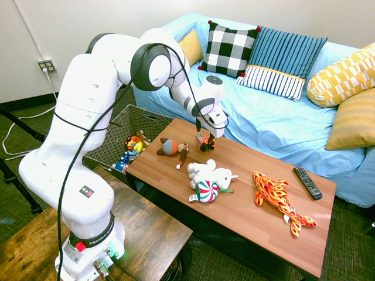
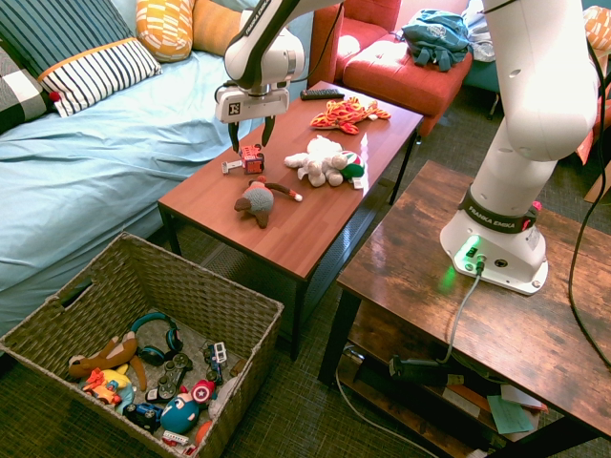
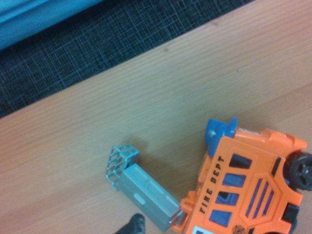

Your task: Put the toy car in the basket

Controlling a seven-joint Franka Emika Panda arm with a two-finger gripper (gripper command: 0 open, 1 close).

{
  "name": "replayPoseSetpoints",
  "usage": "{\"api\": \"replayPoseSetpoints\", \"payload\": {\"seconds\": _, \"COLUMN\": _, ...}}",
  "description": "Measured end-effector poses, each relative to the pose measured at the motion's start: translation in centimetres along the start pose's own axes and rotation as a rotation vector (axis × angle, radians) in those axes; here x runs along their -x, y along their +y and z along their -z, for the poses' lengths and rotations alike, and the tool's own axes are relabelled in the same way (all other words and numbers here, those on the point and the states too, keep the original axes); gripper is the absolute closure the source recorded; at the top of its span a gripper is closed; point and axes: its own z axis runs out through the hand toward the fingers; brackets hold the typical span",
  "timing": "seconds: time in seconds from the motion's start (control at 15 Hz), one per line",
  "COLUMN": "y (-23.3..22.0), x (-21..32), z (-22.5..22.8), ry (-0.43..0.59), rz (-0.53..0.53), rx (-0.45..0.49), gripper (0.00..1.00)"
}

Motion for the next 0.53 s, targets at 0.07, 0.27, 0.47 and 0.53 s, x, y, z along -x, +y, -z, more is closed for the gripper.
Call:
{"api": "replayPoseSetpoints", "payload": {"seconds": 0.07, "y": -0.3, "x": 0.0, "z": -0.6, "ry": 0.0, "rz": -0.005, "rx": 0.002, "gripper": 0.0}}
{"api": "replayPoseSetpoints", "payload": {"seconds": 0.27, "y": -1.1, "x": -0.1, "z": -2.0, "ry": 0.007, "rz": -0.022, "rx": 0.008, "gripper": 0.0}}
{"api": "replayPoseSetpoints", "payload": {"seconds": 0.47, "y": -1.5, "x": -0.4, "z": -2.7, "ry": 0.014, "rz": -0.023, "rx": 0.016, "gripper": 1.0}}
{"api": "replayPoseSetpoints", "payload": {"seconds": 0.53, "y": -1.6, "x": -0.4, "z": -2.6, "ry": 0.015, "rz": -0.022, "rx": 0.015, "gripper": 1.0}}
